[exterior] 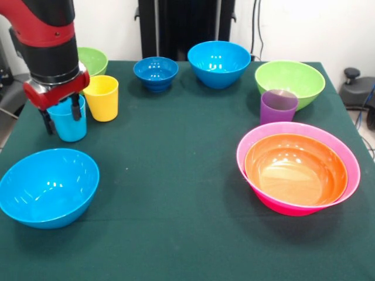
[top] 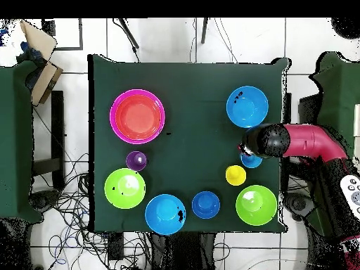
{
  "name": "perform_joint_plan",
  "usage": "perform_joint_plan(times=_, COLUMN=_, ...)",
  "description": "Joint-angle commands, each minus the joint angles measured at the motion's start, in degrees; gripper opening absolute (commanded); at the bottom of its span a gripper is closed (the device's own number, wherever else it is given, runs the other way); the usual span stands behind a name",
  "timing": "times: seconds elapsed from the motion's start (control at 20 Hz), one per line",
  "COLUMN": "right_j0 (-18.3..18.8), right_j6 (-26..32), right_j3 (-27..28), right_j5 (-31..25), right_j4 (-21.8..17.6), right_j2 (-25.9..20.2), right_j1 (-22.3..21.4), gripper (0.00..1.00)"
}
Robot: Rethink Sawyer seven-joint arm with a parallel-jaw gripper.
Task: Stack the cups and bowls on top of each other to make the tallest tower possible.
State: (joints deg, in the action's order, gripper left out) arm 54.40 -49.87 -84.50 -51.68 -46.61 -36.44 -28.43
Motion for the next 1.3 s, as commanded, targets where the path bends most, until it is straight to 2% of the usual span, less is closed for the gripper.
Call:
perform_joint_plan(times=0.05, right_j0=-1.24, right_j6=10.06, right_j3=-0.95, right_j5=-2.33, right_j4=-1.27, right_j2=-0.19, right_j1=-2.51, gripper=1.00)
perform_joint_plan(times=0.75, right_j0=0.04, right_j6=9.17, right_j3=-5.23, right_j5=0.98, right_j4=-2.20, right_j2=0.10, right_j1=-3.41, gripper=1.00)
perform_joint_plan(times=1.3, right_j0=-0.18, right_j6=7.05, right_j3=-5.69, right_j5=4.01, right_j4=-4.31, right_j2=0.84, right_j1=-1.40, gripper=1.00)
